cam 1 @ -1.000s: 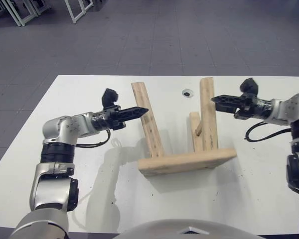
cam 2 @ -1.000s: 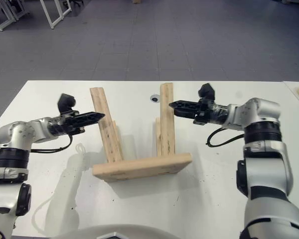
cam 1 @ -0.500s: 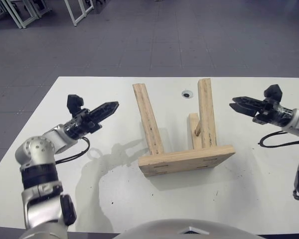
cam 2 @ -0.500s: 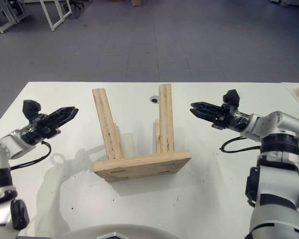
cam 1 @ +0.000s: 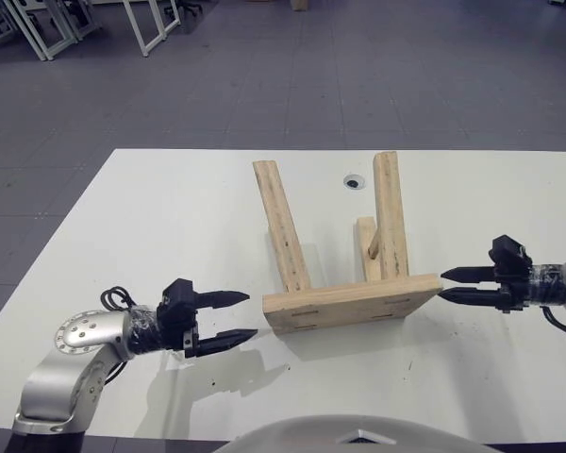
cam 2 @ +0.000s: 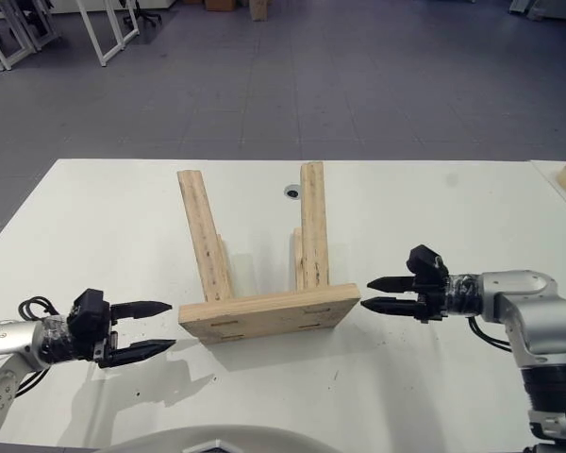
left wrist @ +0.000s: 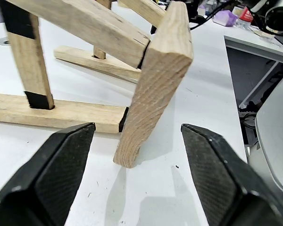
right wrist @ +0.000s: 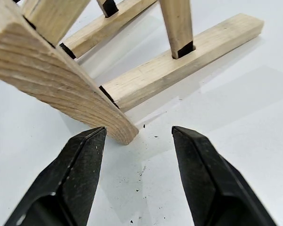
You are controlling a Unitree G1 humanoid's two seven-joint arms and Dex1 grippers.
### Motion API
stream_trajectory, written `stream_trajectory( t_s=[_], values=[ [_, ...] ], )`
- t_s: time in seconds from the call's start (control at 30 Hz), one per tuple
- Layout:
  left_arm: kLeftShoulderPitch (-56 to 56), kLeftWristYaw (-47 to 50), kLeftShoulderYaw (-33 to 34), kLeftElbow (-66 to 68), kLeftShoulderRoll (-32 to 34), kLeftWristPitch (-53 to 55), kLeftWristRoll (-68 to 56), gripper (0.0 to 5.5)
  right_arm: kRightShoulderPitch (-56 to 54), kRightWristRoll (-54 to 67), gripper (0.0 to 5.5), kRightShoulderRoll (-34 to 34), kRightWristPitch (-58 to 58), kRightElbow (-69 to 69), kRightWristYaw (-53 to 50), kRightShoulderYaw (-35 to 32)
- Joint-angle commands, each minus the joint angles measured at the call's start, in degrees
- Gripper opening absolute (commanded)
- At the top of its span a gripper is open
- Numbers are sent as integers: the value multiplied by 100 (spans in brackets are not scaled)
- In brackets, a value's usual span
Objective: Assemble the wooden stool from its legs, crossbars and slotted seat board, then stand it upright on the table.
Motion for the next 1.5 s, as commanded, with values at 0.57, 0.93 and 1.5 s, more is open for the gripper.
stream_trajectory(
  t_s=[0.57,0.93,1.5],
  values=[
    [-1521,98,-1393,1388,-161,-616,784,205,-342,-395,156,360,-1134,-325,-32,1160],
    [-2880,1195,219,630,-93,3064,-4855,162,-1718,4973,148,768,3084,-438,-802,-678],
    [-6399,8711,1721,5520,-2320,3954,-8246,351,-4943,8692,390,2765,3024,4689,-9607,-1265]
  ],
)
